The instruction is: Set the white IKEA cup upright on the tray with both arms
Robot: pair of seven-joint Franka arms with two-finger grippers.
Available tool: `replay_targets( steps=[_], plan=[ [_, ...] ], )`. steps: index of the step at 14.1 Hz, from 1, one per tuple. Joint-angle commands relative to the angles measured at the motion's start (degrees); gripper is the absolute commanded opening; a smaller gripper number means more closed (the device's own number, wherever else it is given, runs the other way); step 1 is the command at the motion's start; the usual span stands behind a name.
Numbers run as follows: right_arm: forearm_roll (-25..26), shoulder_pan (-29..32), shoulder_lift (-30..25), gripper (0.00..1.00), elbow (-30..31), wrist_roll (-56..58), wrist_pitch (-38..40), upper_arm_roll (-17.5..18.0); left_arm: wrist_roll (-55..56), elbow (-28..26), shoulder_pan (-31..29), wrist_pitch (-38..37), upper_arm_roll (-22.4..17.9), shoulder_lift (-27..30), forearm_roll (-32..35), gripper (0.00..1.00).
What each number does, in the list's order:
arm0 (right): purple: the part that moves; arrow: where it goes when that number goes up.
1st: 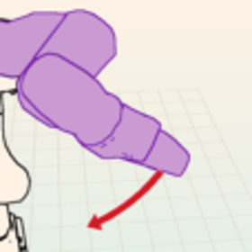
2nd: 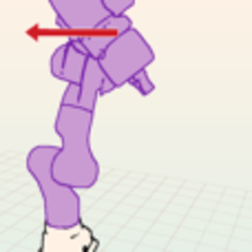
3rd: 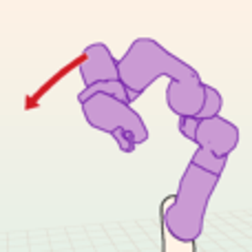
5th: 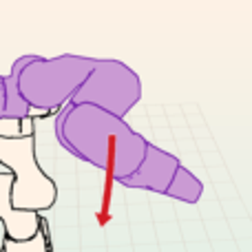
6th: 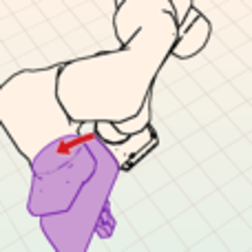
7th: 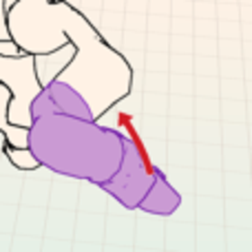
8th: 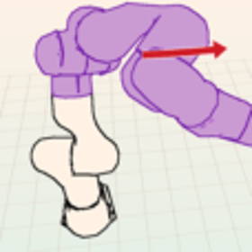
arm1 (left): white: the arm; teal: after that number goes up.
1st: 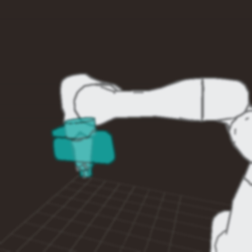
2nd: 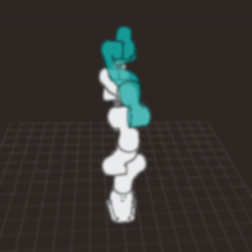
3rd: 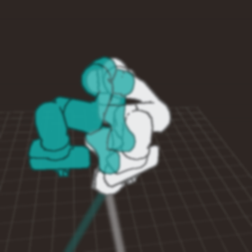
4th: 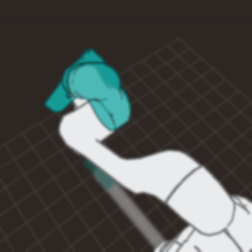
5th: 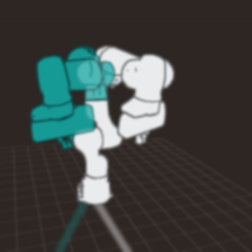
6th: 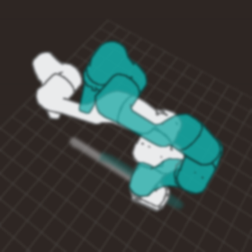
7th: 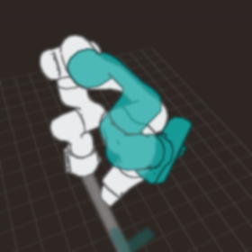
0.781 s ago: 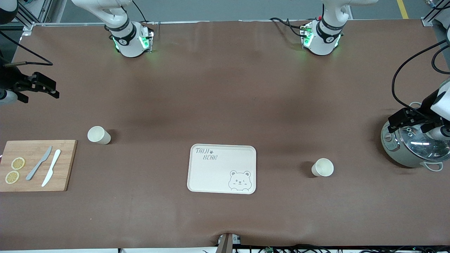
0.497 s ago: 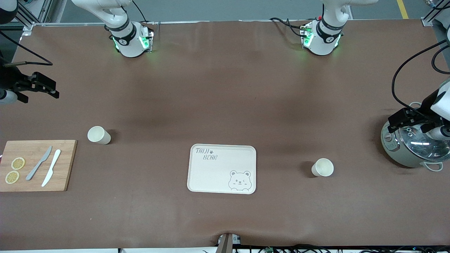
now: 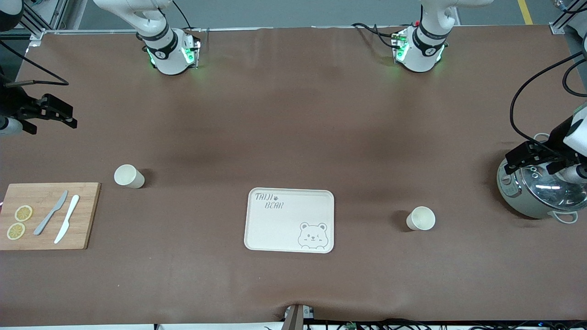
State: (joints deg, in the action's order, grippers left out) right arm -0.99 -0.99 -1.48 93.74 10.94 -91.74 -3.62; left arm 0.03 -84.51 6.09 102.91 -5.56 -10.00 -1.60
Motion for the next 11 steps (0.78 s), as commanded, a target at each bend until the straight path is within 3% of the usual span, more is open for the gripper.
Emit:
replay_targets(
  steps=[1, 11],
  plan=[
    [0.91, 0.64, 0.17, 1.00, -0.84, 0.40, 0.42, 0.55, 0.33, -1.01, 0.68, 0.19, 0.02, 0.69, -0.26, 1.00],
    [0.82, 0.82, 0.25, 1.00, -0.84, 0.31, 0.33, 0.46, 0.05, -0.84, 0.68, -2.88, 0.29, -0.45, -1.03, 1.00]
  ],
)
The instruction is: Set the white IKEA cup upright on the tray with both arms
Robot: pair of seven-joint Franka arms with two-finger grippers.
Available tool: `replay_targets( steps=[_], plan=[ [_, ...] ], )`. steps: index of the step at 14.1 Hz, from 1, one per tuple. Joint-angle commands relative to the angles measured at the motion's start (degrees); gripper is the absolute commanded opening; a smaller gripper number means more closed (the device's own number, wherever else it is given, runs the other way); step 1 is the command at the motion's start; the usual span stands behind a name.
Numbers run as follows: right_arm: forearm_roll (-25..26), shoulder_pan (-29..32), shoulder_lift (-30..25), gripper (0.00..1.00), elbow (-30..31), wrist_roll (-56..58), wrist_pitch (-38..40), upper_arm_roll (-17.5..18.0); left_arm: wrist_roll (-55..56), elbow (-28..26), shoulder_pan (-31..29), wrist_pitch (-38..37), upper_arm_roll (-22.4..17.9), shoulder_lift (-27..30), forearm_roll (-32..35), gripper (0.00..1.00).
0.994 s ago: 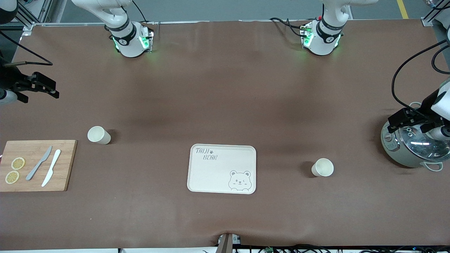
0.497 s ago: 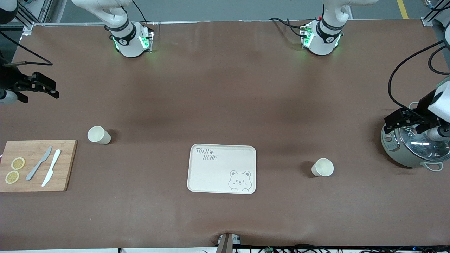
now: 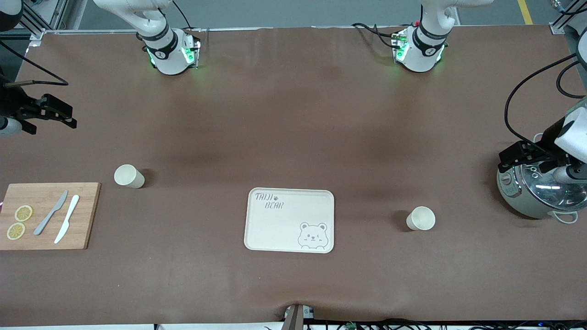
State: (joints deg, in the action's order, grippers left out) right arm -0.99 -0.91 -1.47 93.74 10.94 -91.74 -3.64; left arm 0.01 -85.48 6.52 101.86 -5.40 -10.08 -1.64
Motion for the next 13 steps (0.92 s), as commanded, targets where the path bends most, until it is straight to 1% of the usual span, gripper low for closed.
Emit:
replay_targets(
  steps=[1, 3, 5, 9, 13],
  plan=[
    [0.82, 0.74, 0.24, 1.00, -0.84, 0.31, 0.34, 0.48, 0.52, 0.31, 0.68, -4.54, 0.12, -0.82, -0.91, 1.00],
    [0.82, 0.82, 0.24, 1.00, -0.84, 0.31, 0.34, 0.48, 1.31, 2.50, 0.60, -8.42, 0.03, -3.10, -0.91, 1.00],
    [0.73, 0.82, 0.24, 1.00, -0.84, 0.31, 0.34, 0.48, 2.10, 2.69, 0.25, -9.92, 0.03, -3.28, -1.61, 1.00],
    [0.73, 0.91, 0.32, 1.00, -0.84, 0.31, 0.34, 0.48, 2.37, 3.04, 0.33, -9.67, -0.05, -4.77, -1.79, 1.00],
    [0.73, 1.09, 0.50, 1.00, -1.10, 0.31, 0.34, 0.48, 2.71, 6.64, 1.03, -9.40, 0.12, -8.98, -1.52, 1.00]
  ],
)
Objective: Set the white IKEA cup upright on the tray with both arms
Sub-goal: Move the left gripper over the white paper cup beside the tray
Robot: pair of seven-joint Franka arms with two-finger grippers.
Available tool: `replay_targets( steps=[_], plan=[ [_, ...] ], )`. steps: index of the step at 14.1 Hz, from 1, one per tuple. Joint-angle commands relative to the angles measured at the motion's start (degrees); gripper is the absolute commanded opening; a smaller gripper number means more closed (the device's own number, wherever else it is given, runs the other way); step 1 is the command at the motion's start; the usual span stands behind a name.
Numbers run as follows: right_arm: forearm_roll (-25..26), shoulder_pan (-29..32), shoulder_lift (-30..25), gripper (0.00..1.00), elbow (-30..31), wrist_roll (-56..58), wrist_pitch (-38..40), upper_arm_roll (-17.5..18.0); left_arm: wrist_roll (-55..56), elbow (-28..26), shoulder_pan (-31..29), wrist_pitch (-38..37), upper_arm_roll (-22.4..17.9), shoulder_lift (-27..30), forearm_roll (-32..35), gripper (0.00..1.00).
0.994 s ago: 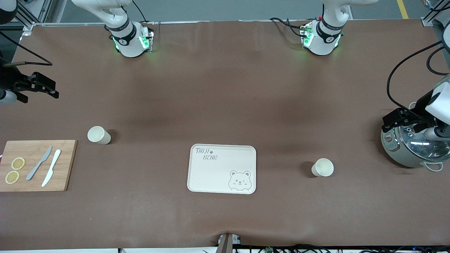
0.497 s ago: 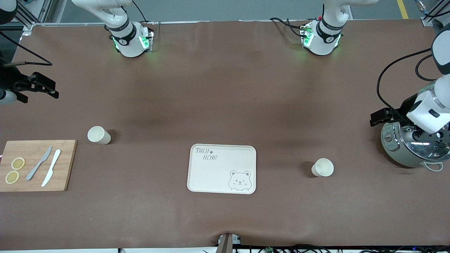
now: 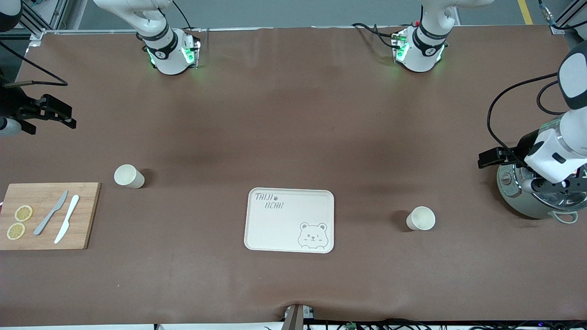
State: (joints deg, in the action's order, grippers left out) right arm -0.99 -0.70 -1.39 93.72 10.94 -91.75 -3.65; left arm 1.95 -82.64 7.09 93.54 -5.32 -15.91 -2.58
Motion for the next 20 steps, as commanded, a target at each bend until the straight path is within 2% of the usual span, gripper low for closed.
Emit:
replay_targets(
  steps=[1, 5, 15, 20],
  plan=[
    [0.73, 0.87, 0.42, 1.00, -1.17, 0.31, 0.34, 0.48, 1.73, 4.32, 1.77, -0.73, -0.04, -4.21, -0.49, 1.00],
    [0.73, 0.87, 0.51, 1.00, -1.17, 0.31, 0.34, 0.48, 6.57, 4.68, 5.65, 3.93, -0.04, -6.85, -0.58, 1.00],
    [0.38, 1.31, 1.21, 1.00, -1.79, 0.57, 0.43, 0.48, 5.26, 4.59, 5.30, 16.23, -0.04, -13.97, -0.58, 1.00],
    [0.03, 1.75, 1.47, 1.00, -1.79, 0.31, 0.69, 0.48, 3.33, 4.42, 4.16, 18.52, -0.04, -16.26, -0.93, 1.00]
  ],
)
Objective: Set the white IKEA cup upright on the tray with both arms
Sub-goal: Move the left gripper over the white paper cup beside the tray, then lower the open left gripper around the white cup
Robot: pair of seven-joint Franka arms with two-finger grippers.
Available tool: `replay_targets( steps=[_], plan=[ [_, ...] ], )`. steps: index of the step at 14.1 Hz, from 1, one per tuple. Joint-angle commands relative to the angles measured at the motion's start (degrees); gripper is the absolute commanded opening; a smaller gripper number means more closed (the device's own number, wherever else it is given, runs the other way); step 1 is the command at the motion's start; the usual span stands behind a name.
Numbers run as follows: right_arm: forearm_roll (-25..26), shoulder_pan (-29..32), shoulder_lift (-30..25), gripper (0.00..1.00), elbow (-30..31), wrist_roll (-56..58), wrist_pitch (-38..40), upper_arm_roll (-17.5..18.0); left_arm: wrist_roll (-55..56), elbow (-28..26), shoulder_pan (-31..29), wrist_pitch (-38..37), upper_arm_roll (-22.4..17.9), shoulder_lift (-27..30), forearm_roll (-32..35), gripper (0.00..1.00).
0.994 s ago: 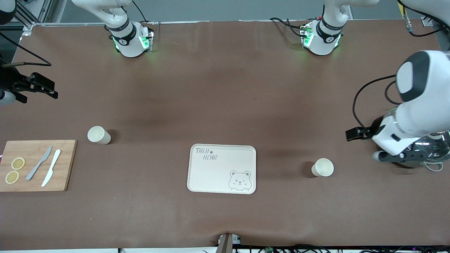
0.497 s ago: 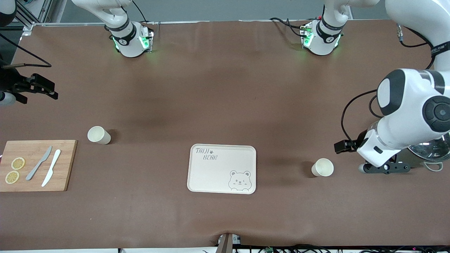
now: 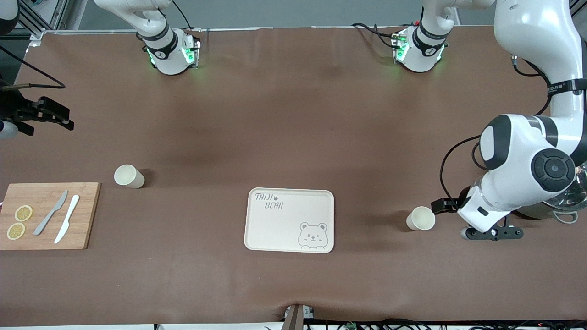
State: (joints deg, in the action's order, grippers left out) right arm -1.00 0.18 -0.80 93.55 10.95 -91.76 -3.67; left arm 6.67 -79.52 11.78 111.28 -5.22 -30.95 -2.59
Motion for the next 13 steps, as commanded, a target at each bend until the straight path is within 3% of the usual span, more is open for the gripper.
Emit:
replay_targets(
  steps=[1, 7, 10, 13],
  plan=[
    [0.03, 0.87, 0.98, 1.00, -1.53, 0.30, 0.62, 0.50, -1.31, 1.21, -0.53, 1.56, -0.14, -1.83, -1.19, 1.00],
    [0.12, 0.79, 1.16, 1.00, -1.62, 0.39, 0.80, 0.50, -1.14, -2.91, -0.71, 8.86, -0.14, -2.45, -3.56, 1.00],
    [0.21, 0.79, 1.16, 1.00, -1.62, 0.39, 0.80, 0.50, -1.05, -9.58, -0.53, 17.10, -0.05, -1.66, -3.56, 1.00],
    [0.29, 0.79, 1.24, 1.00, -1.53, 0.39, 0.80, 0.50, -0.35, -10.30, -0.09, 17.92, -0.05, -1.92, -3.56, 1.00]
  ],
)
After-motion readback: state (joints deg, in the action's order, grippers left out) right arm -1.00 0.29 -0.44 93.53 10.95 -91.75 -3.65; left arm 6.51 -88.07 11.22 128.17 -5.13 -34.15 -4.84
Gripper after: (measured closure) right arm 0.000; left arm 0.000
